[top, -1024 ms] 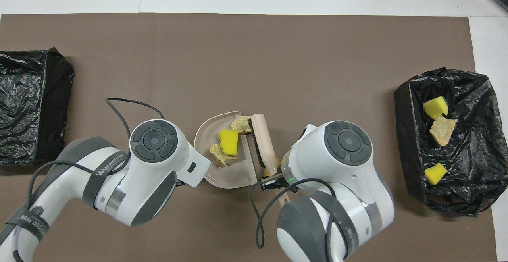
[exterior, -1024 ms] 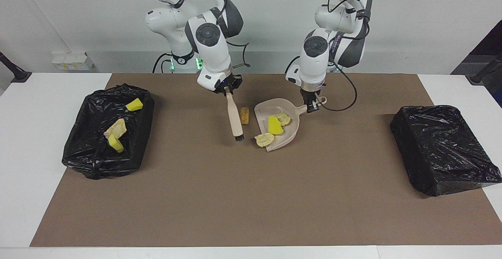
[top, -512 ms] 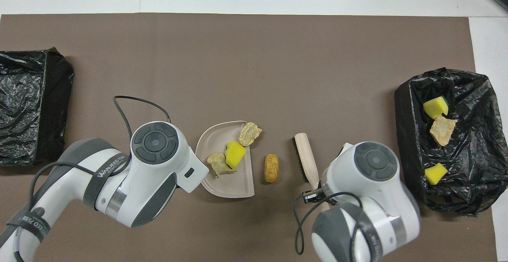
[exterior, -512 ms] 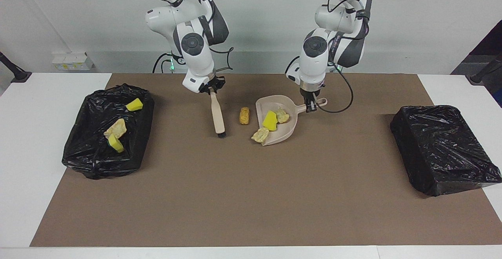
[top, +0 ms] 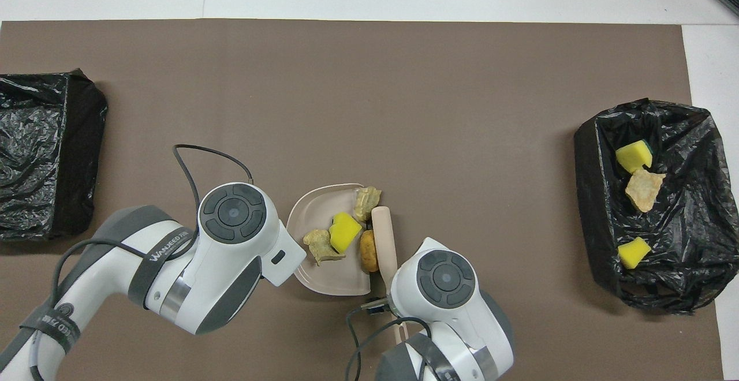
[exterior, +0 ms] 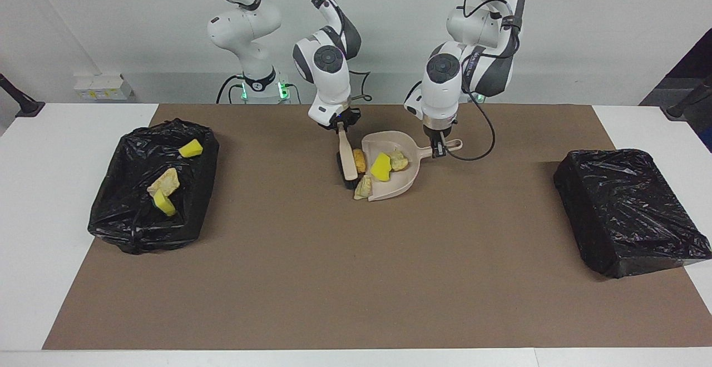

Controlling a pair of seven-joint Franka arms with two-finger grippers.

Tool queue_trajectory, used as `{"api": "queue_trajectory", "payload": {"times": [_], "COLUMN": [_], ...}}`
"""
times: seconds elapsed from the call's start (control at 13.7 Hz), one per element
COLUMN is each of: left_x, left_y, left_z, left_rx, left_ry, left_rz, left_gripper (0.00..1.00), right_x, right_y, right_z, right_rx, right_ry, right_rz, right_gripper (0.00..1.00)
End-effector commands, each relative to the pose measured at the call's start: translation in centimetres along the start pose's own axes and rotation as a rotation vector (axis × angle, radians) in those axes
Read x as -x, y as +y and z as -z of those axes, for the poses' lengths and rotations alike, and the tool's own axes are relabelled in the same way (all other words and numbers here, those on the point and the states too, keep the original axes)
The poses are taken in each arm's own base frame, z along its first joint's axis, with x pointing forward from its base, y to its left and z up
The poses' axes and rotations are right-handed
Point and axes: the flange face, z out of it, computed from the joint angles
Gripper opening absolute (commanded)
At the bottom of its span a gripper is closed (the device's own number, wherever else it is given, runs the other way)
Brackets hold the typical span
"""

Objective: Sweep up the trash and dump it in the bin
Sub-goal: 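Sweep the remaining bread and sponge into the dustpan with the brush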

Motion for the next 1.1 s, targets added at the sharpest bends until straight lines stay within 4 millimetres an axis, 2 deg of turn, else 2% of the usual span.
{"api": "queue_trajectory", "payload": {"times": [0.0,0.15,0.37,0.51,0.73,0.88,1.02], "left_x": [0.0,0.1,0.5,0.5,0.8,0.8,0.7], "left_y": [0.6,0.0,-0.4,-0.5,-0.5,-1.1,-1.5], "left_z": [-0.1,-0.2,-0.1,-0.2,-0.2,-0.1,-0.3], "left_rx": [-0.033,-0.055,-0.065,-0.065,-0.057,-0.073,-0.094], "left_ry": [0.017,0.033,0.042,0.046,0.047,0.073,0.090], "left_rz": [-0.027,-0.019,-0.005,0.002,0.009,0.017,0.020], "left_gripper": [0.00,0.00,0.00,0.00,0.00,0.00,0.00], "right_x": [-2.5,-2.5,-2.1,-1.3,-0.2,-0.6,-0.9], "right_y": [-3.7,-5.9,-5.8,-5.4,-4.2,-2.6,-1.9], "right_z": [0.4,0.8,1.3,3.5,7.9,10.7,11.8], "right_rx": [-0.141,-0.236,-0.226,-0.224,-0.142,-0.088,-0.069], "right_ry": [-0.004,0.002,-0.018,-0.054,-0.018,0.001,0.003], "right_rz": [-0.055,-0.095,-0.082,-0.073,-0.013,-0.002,-0.004], "right_gripper": [0.00,0.00,0.00,0.00,0.00,0.00,0.00]}}
